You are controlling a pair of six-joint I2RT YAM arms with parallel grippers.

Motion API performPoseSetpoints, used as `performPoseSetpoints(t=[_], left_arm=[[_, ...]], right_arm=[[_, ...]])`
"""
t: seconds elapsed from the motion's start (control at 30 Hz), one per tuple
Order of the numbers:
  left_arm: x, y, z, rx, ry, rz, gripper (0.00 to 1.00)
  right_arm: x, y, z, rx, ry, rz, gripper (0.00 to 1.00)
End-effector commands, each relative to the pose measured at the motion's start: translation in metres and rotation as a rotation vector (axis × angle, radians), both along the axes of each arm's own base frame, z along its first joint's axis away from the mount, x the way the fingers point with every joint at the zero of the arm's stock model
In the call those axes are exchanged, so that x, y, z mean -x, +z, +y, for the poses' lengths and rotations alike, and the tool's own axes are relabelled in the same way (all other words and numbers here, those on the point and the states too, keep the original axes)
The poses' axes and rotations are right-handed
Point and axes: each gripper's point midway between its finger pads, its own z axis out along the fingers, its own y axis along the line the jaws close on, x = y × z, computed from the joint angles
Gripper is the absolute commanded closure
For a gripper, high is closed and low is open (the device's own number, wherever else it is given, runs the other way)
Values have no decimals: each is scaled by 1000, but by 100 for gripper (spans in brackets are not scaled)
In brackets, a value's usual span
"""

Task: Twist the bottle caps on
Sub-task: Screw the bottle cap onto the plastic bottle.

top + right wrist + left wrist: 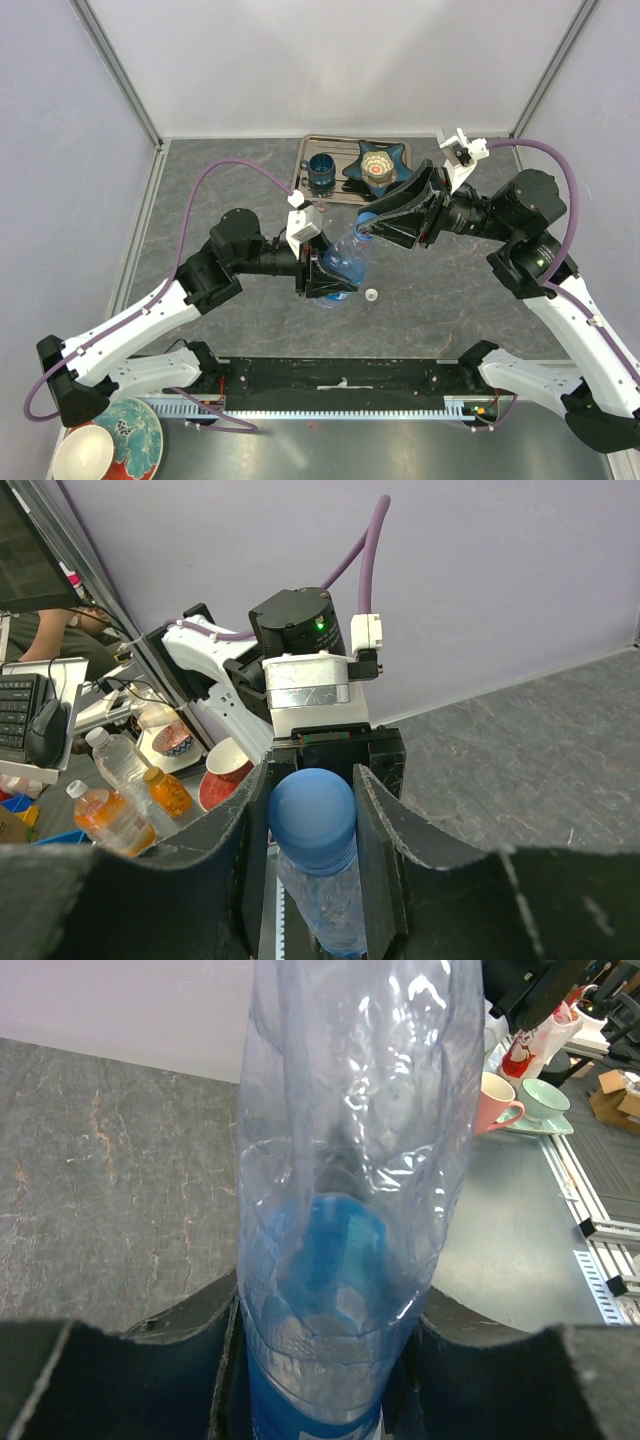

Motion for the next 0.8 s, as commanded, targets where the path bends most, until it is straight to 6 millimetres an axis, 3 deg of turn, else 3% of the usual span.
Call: performPoseSetpoints(t=[0.0, 0.33, 0.63, 0.77], left_arm=[[-25, 24, 3, 70, 126, 22, 87], [-30, 31, 5, 92, 151, 21, 89], [-44, 49, -4, 122, 185, 19, 91], [-47, 62, -7, 138, 190, 16, 93]], right_arm=[[32, -1, -3, 14, 119, 6, 89], [26, 1, -2, 4, 85, -2, 76], [16, 4, 12, 8, 85, 3, 76], [16, -7, 22, 46, 96, 12, 78]])
